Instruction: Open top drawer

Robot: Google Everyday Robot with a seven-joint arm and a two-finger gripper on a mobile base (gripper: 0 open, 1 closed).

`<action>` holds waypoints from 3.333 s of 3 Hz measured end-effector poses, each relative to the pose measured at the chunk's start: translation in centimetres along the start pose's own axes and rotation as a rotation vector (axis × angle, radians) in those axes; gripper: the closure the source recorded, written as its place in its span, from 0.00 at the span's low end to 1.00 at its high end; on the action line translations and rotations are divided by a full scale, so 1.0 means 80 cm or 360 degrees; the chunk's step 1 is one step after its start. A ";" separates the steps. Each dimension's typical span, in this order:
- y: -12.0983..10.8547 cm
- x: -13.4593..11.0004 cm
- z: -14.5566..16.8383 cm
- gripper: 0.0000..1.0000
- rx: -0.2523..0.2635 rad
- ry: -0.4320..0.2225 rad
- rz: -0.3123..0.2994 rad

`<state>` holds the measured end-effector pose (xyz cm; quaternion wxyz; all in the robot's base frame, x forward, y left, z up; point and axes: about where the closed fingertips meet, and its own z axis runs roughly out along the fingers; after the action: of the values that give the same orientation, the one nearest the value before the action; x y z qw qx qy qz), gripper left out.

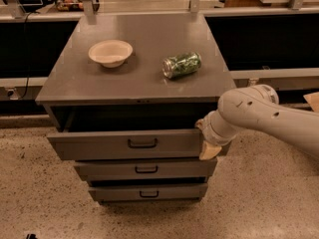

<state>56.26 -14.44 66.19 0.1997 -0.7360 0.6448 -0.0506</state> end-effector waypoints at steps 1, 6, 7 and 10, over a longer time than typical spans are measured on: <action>0.000 0.000 0.000 0.00 -0.0001 0.0001 -0.0002; 0.036 -0.027 -0.068 0.49 -0.0189 0.0029 -0.0051; 0.048 -0.047 -0.109 0.66 -0.0224 0.0018 -0.0152; 0.050 -0.048 -0.113 0.02 -0.0228 0.0024 -0.0168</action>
Offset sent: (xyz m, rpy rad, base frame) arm -0.0058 0.0115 0.0042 -0.0387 0.0060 0.0449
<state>48.89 -13.11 73.72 0.1387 -0.7810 0.6087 -0.0203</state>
